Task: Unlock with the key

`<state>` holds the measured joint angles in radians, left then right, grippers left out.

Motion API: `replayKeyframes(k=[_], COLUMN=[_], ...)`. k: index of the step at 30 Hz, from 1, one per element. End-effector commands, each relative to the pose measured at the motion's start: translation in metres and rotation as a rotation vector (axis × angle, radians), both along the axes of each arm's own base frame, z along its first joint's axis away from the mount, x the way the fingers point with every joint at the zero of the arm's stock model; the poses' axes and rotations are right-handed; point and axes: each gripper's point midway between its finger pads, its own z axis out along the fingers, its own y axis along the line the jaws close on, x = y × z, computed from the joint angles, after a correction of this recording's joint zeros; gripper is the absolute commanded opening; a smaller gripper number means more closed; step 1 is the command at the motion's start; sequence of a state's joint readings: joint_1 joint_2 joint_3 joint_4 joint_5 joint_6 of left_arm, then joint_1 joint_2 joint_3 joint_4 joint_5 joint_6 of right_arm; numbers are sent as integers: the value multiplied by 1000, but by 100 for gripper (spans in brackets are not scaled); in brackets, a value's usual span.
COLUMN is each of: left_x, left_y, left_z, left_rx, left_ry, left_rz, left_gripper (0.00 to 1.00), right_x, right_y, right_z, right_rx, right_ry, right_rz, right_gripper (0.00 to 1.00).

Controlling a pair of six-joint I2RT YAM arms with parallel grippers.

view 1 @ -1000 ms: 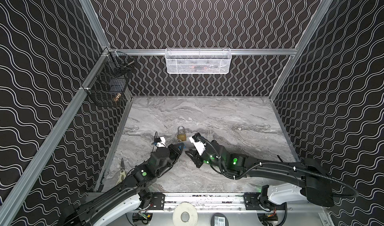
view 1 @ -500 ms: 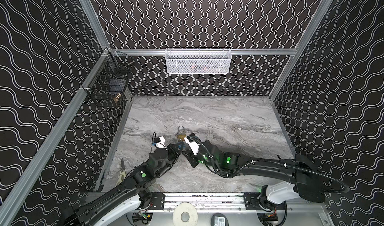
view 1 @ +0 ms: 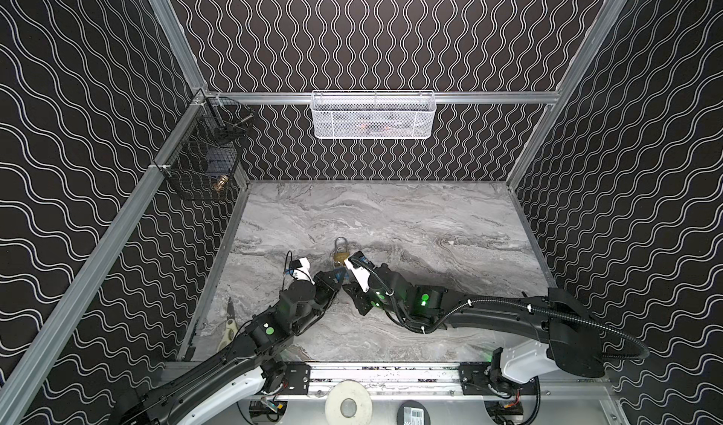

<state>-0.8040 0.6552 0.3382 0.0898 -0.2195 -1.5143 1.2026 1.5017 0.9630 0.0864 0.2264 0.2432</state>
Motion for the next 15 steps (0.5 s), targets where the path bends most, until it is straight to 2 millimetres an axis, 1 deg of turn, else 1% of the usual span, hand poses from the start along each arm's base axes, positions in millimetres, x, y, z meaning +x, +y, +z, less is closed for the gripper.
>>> replayKeyframes(k=[1, 5, 10, 15], left_x=[2, 1, 1, 2], left_y=[-4, -4, -4, -5], left_z=[11, 11, 9, 7], left_rx=[-53, -44, -45, -51], left_ry=[-38, -34, -30, -29], left_rz=[-4, -8, -9, -9], left_gripper=[0, 0, 0, 0], right_x=[5, 5, 6, 6], right_y=[2, 3, 3, 2], right_z=[5, 6, 3, 2], right_rx=[-2, 2, -10, -22], right_ry=[-19, -19, -23, -28], right_rz=[-18, -18, -17, -16], right_gripper=[23, 27, 21, 18])
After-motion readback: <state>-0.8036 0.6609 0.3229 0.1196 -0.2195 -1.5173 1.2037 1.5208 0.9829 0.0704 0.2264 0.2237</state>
